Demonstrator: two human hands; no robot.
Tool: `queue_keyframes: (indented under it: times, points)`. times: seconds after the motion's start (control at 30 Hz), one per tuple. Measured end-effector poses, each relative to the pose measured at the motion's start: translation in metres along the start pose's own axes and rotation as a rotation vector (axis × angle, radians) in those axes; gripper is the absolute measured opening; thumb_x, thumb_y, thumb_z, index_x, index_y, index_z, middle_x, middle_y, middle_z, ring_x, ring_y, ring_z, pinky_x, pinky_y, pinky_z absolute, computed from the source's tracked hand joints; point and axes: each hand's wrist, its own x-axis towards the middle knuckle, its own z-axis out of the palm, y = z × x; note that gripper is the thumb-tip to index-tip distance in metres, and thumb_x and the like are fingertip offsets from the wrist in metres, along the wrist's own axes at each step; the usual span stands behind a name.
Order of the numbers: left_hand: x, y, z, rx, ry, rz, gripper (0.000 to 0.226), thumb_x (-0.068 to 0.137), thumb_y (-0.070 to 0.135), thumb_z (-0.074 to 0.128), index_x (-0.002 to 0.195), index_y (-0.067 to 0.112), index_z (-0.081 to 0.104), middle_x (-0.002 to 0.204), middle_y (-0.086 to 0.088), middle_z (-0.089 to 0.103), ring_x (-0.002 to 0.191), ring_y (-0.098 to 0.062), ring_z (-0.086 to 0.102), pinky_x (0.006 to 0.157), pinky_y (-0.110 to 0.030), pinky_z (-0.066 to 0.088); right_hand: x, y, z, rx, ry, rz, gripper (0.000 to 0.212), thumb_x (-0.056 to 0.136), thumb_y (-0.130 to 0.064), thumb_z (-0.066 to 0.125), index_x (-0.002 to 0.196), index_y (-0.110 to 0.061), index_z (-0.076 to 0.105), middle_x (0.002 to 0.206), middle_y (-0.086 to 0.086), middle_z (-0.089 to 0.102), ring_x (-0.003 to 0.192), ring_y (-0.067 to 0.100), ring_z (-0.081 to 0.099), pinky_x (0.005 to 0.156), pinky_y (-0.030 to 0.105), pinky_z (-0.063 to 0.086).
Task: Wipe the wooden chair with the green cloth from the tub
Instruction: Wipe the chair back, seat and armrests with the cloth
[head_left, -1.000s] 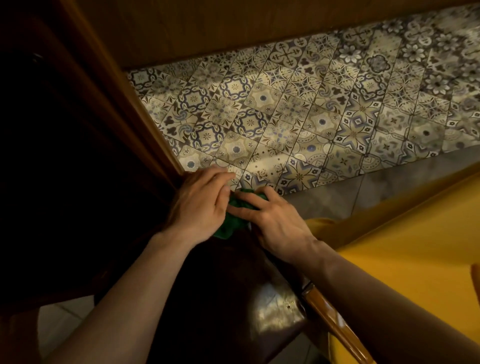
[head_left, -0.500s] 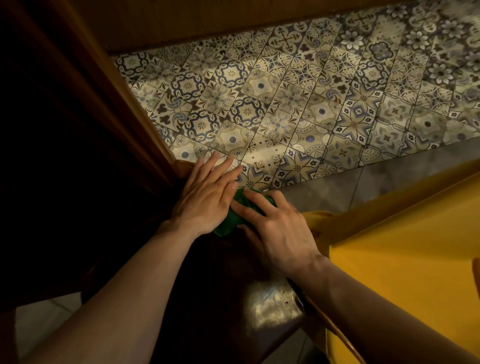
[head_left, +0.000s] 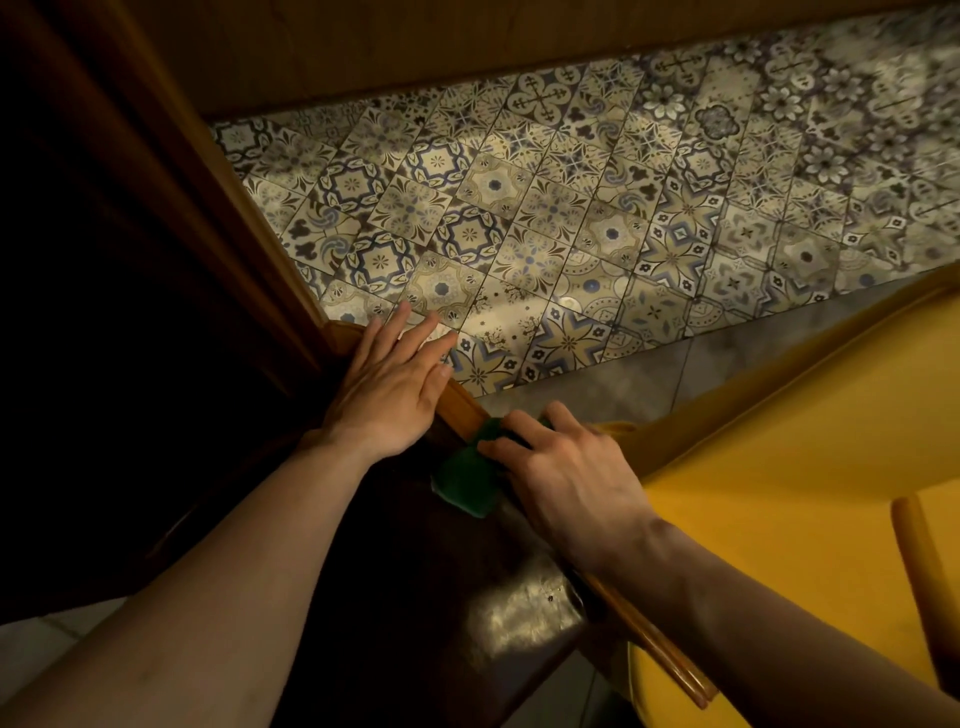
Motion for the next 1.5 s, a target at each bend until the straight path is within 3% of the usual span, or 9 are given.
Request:
queue_keyframes:
  times: [0.13,0.27,0.47,0.67,0.77,0.87,1.0,1.33,1.5]
  points:
    - [-0.003,0.007,-0.013,-0.069,-0.056,-0.012,0.051,0.105,0.04,0.018,0.153,0.025,0.03,0.166,0.006,0.01,0.15,-0.01,-0.015,0.12,-0.033,-0.014,-0.003,-0.008,-0.02,-0.071,-0.123,0.024,0.024,0.094,-0.026,0.06,0.118,-0.026,0.063,0.113,-0.001,0.057,0.099,0.028,0.053,0.058,0.035,0.036]
    - [-0.035,0.023,-0.02,-0.223,0.043,-0.03,0.049,0.105,0.034,0.026,0.15,0.02,0.038,0.163,0.004,0.022,0.15,-0.006,0.0,0.118,-0.022,-0.009,-0.012,-0.013,-0.037,-0.11,-0.187,0.059,0.025,0.099,-0.023,0.052,0.123,-0.024,0.06,0.123,-0.002,0.052,0.112,0.028,0.048,0.064,0.037,0.035]
    - [-0.078,0.059,-0.02,-0.252,0.102,0.027,0.049,0.105,0.034,0.026,0.152,0.023,0.034,0.16,0.009,0.028,0.148,0.0,0.006,0.119,-0.022,-0.004,-0.088,-0.003,-0.042,0.035,-0.111,0.174,0.033,0.099,-0.041,0.047,0.132,-0.038,0.051,0.128,-0.01,0.049,0.113,0.023,0.045,0.075,0.038,0.048]
    - [-0.088,0.115,-0.004,-0.204,0.09,0.207,0.049,0.105,0.034,0.03,0.152,0.022,0.034,0.159,0.008,0.031,0.149,-0.002,0.01,0.121,-0.023,-0.003,-0.169,-0.001,-0.014,0.081,-0.02,0.41,0.036,0.088,-0.049,0.057,0.124,-0.042,0.059,0.116,-0.012,0.061,0.096,0.022,0.053,0.06,0.035,0.052]
    - [-0.093,0.139,0.014,-0.121,0.036,0.334,0.051,0.105,0.036,0.028,0.153,0.018,0.032,0.161,0.003,0.028,0.15,-0.007,0.01,0.123,-0.031,0.004,-0.176,-0.005,0.006,0.06,0.026,0.436,0.041,0.084,-0.041,0.067,0.124,-0.038,0.061,0.118,-0.007,0.063,0.096,0.028,0.056,0.059,0.038,0.053]
    - [-0.095,0.157,0.032,-0.081,-0.028,0.416,0.055,0.104,0.038,0.022,0.154,0.016,0.029,0.163,0.001,0.022,0.151,-0.009,0.004,0.123,-0.034,0.004,-0.169,-0.01,0.03,0.016,0.0,0.433,0.055,0.084,-0.034,0.073,0.134,-0.041,0.052,0.13,-0.005,0.059,0.101,0.03,0.054,0.065,0.041,0.054]
    - [-0.096,0.161,0.051,-0.077,-0.076,0.4,0.054,0.105,0.037,0.017,0.154,0.017,0.028,0.163,0.001,0.022,0.151,-0.007,0.002,0.123,-0.032,0.001,-0.168,-0.011,0.049,0.022,0.021,0.457,0.065,0.085,-0.033,0.071,0.142,-0.041,0.043,0.139,-0.004,0.054,0.108,0.033,0.052,0.071,0.042,0.054]
    - [-0.095,0.156,0.049,-0.13,-0.159,0.451,0.061,0.098,0.04,0.016,0.154,0.017,0.028,0.163,0.005,0.022,0.15,-0.001,0.001,0.123,-0.031,0.001,-0.184,-0.005,0.056,-0.022,0.019,0.454,0.058,0.08,-0.034,0.075,0.135,-0.032,0.054,0.121,0.0,0.06,0.098,0.031,0.054,0.064,0.04,0.049]
    - [-0.096,0.157,0.05,-0.139,-0.168,0.444,0.065,0.092,0.034,0.018,0.155,0.017,0.026,0.163,0.003,0.019,0.15,-0.002,0.0,0.122,-0.029,-0.003,-0.206,-0.003,0.056,-0.057,0.03,0.429,0.057,0.08,-0.033,0.078,0.133,-0.028,0.057,0.121,0.003,0.062,0.094,0.033,0.057,0.062,0.043,0.05]
